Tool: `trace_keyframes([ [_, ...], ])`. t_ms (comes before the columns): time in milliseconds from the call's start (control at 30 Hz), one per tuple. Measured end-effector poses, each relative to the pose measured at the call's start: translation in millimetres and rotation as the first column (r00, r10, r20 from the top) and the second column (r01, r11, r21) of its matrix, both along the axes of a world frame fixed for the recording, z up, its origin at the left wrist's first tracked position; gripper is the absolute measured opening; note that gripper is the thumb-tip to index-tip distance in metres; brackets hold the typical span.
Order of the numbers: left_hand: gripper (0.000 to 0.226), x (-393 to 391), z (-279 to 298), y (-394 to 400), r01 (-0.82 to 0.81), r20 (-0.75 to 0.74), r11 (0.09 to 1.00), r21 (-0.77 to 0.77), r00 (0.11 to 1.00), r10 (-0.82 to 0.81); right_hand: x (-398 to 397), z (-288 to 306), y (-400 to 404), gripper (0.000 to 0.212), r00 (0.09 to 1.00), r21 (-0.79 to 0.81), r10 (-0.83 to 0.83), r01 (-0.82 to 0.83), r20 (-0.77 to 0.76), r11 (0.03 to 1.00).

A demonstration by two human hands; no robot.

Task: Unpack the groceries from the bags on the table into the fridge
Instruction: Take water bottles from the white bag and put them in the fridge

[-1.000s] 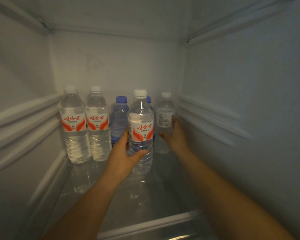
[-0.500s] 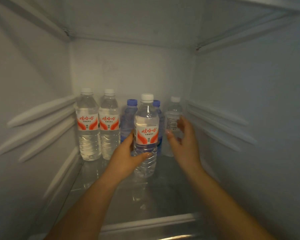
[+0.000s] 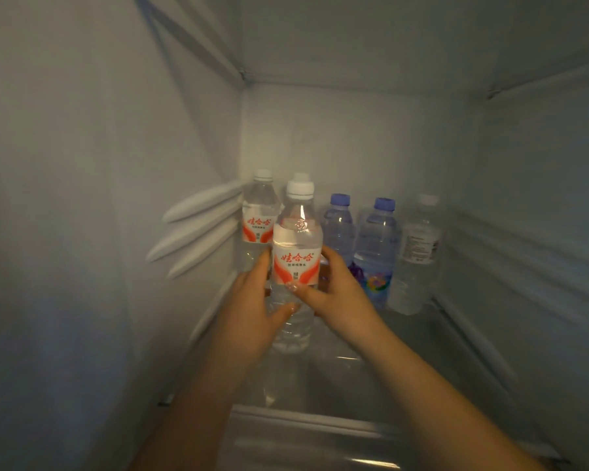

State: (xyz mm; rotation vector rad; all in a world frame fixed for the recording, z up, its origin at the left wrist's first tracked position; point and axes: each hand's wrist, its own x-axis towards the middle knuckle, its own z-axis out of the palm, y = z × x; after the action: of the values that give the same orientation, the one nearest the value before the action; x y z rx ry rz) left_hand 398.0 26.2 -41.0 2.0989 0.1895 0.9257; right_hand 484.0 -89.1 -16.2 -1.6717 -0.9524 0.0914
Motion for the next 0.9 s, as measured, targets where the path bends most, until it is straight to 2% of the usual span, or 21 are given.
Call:
trace_keyframes([
  [167,0.074,-8,-8,25,-0.137,0.050,0.990,-0.031,0.989,0.138,-11,1,42,0.067,1.000,0.020,-0.001,0.002,-0.018,1.000],
  [367,0.062,0,-13,42,-0.262,0.081,0.964,-0.051,0.961,0.266,-20,-6,71,0.067,0.998,0.026,-0.018,0.017,0.056,1.000],
  [533,0.054,7,-15,50,-0.286,0.100,0.958,0.004,0.953,0.284,-16,-9,80,0.069,0.993,0.030,-0.026,0.022,0.115,0.999],
  [700,0.063,17,-14,60,-0.280,0.023,0.960,0.031,0.960,0.279,-5,-15,95,0.072,0.985,0.035,-0.095,0.091,0.142,0.995],
  [833,0.084,22,-21,67,-0.317,0.018,0.946,0.072,0.949,0.316,1,-18,103,0.074,0.982,0.049,-0.119,0.112,0.145,0.992],
  [900,0.084,24,-23,68,-0.320,0.019,0.946,0.058,0.948,0.319,2,-19,106,0.073,0.979,0.045,-0.135,0.129,0.154,0.991],
])
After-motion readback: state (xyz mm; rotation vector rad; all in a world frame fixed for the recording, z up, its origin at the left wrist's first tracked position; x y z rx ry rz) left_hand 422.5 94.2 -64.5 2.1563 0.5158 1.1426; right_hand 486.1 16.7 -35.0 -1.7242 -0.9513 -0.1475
